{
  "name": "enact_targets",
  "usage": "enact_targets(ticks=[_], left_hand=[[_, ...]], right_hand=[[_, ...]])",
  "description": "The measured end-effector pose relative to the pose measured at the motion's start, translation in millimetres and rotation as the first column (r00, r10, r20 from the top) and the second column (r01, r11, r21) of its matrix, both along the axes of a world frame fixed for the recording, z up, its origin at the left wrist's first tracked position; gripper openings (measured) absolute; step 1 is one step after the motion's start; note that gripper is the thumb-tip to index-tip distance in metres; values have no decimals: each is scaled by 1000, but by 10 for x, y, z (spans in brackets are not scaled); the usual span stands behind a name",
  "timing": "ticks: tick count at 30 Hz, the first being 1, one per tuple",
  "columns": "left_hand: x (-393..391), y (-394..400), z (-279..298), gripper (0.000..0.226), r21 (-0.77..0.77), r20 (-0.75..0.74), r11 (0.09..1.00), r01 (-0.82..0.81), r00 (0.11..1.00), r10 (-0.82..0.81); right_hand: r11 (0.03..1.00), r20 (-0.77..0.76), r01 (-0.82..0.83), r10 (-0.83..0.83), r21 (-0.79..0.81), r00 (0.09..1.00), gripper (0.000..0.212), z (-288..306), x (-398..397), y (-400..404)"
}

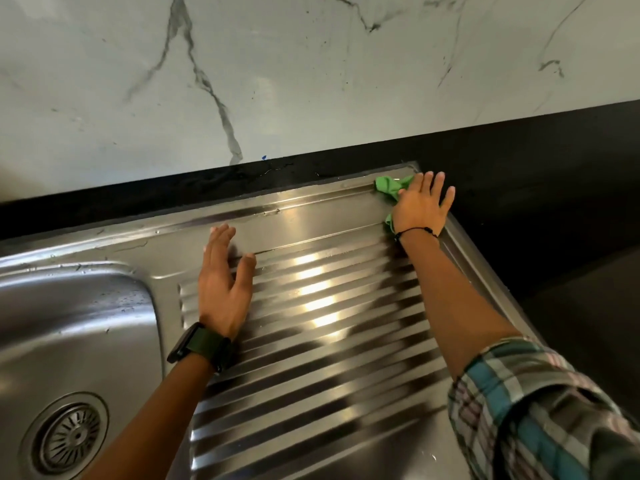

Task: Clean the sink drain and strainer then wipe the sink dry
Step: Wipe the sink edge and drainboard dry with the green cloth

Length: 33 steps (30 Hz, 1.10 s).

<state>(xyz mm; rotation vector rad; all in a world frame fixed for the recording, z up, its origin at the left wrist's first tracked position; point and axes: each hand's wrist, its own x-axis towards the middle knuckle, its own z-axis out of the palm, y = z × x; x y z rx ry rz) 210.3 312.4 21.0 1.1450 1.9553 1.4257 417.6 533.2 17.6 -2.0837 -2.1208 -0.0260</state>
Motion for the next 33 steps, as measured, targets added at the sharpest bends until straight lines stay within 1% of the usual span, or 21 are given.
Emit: enact_targets(ticks=[3, 5, 8, 10, 13, 14, 19, 22, 24, 28, 31, 32, 33], left_hand=[[4, 32, -22, 58, 22, -1, 1000, -19, 1000, 19], [10, 51, -30, 58, 27, 4, 999, -28, 1000, 28], [21, 64, -32, 58, 16, 27, 999, -41, 999, 40], [30, 68, -17, 59, 11, 36, 999, -45, 998, 44], [36, 62, 5, 60, 3, 31, 999, -35, 999, 35], [39, 63, 10, 61, -1, 36, 999, -32, 999, 32], [49, 85, 18, 59, 9, 52, 999, -52, 997, 52], [61, 101, 12, 59, 12, 59, 997, -75, 996, 74], [74, 110, 20, 60, 7, 60, 996, -92, 994, 91], [100, 129, 68, 60, -14, 39, 989, -147, 988, 147], [102, 150, 95, 59, -13, 55, 985, -169, 984, 170], [110, 151, 104, 58, -12, 61, 986, -168, 984, 169], [114, 137, 120, 58, -8, 63, 985, -170, 983, 170]], right_hand=[[999, -80, 32, -29, 35, 996, 47, -13, -15, 77], [998, -101, 33, -28, 46, 995, 47, -22, -26, 70], [999, -102, -31, 33, 19, 994, 55, -15, -28, 36], [997, -128, -77, 75, -9, 989, 60, 0, -67, -5], [988, -277, -145, 126, -48, 953, 48, 0, -250, -126], [986, -297, -162, 141, -47, 944, 46, -4, -331, -175], [977, -277, -207, 188, -41, 942, 47, -10, -594, -352], [958, -270, -287, 270, -25, 924, 46, -31, -796, -524], [933, -267, -360, 345, -8, 900, 46, -67, -1004, -689], [867, -244, -499, 482, -9, 842, 53, -79, -1404, -986], [755, -220, -653, 628, -62, 747, 54, -23, -1597, -1143], [719, -242, -689, 656, -89, 715, 51, 11, -1600, -1158], [688, -317, -718, 662, -103, 679, 46, 61, -1585, -1159]])
